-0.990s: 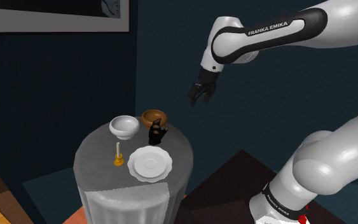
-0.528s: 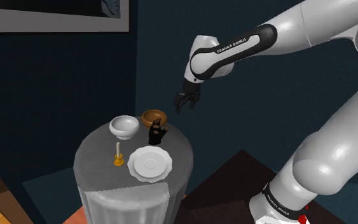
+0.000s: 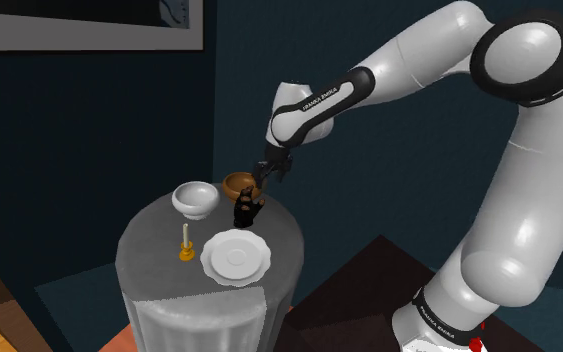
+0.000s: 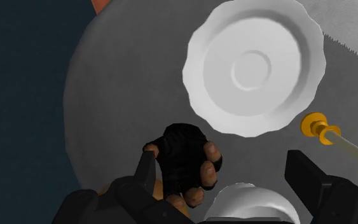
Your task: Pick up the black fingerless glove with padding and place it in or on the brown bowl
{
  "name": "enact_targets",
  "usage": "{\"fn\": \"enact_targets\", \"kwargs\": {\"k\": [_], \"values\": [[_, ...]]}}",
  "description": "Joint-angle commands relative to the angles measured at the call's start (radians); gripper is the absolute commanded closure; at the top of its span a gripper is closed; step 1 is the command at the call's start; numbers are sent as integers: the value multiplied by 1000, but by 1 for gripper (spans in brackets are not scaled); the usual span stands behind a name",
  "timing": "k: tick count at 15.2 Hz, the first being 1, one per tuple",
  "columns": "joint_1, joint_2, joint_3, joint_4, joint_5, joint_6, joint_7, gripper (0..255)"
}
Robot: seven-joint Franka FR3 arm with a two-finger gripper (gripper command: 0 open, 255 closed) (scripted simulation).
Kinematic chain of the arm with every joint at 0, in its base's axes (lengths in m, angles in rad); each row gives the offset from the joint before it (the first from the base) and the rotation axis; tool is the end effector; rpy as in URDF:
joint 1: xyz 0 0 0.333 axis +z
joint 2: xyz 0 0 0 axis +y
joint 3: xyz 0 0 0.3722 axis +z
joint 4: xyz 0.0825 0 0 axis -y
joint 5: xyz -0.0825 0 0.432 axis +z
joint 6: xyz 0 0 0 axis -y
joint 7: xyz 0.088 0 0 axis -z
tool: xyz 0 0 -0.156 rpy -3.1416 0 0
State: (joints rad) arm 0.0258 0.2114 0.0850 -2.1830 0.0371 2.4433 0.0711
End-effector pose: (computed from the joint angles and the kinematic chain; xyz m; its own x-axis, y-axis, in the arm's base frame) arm 0.6046 0.0685 0.2677 0.9989 0.0085 0.0456 0.0106 -0.9989 -0.0464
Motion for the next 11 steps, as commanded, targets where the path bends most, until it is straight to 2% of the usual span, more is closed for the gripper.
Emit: {"fn": "enact_targets", "kwargs": {"k": [1,8,11], "values": [[5,83,-4,53,-14,33,10,0],[33,346,-22,275,-51,85,45,0],[35,380,-24,283,-52,110,46,0]]}}
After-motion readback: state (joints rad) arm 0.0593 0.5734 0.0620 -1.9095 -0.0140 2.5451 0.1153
